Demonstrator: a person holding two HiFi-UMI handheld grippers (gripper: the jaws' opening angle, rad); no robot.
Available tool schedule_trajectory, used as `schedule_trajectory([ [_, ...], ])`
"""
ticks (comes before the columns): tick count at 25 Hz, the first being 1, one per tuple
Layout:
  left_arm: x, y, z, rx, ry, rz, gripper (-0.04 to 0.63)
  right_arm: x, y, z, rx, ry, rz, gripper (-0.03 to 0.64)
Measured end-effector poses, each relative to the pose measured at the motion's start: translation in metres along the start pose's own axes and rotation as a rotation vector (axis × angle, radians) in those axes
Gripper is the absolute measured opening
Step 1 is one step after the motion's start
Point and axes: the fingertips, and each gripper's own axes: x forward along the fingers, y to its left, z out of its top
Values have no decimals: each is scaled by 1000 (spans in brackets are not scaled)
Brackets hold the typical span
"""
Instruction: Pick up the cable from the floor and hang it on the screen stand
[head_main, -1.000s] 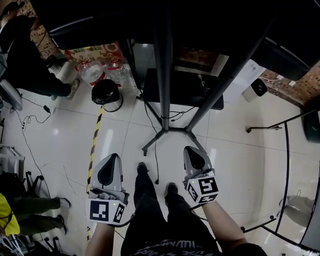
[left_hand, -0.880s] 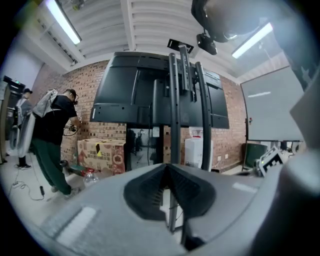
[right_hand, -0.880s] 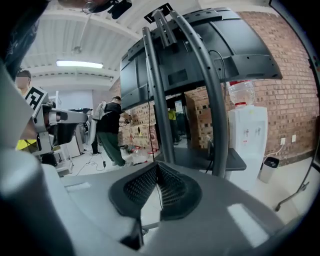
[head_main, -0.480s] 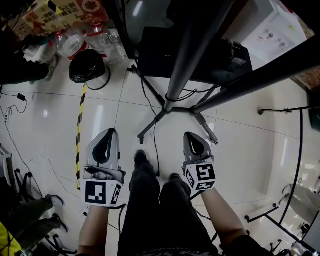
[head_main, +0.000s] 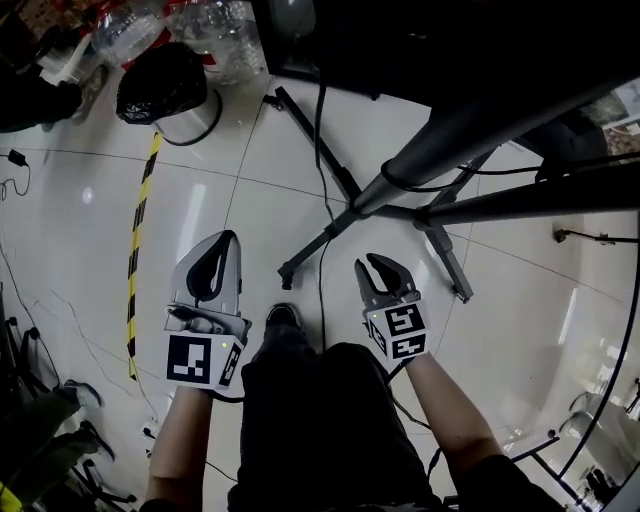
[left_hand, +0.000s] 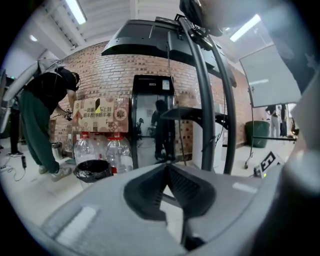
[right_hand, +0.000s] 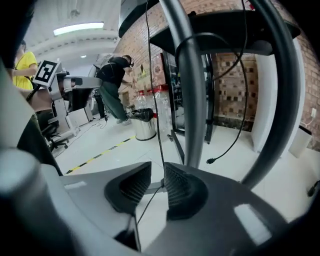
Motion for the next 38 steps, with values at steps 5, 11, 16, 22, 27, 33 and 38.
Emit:
schedule_trajectory([
  [5, 11, 4, -41, -3, -31, -55, 5, 50, 12, -48, -8, 60, 103, 84],
  [11, 29, 19, -112, 22, 11, -59, 5, 102, 12, -94, 2, 135, 181, 107],
  [16, 38, 18, -151, 9, 37, -75, 5, 132, 24, -125, 15, 198, 260, 133],
  [22, 53, 8, -176, 12, 50, -110, 5, 151, 25, -142, 45, 208, 262, 138],
  [27, 61, 5, -187, -5, 56, -116, 5, 163, 25, -146, 86, 208, 269, 140],
  [33, 63, 3, -193, -7, 58, -122, 5, 167, 26, -147, 112, 202, 279, 135],
  [38, 61, 4, -195, -7, 62, -120, 5, 168, 27, -146, 93, 188, 284, 81],
])
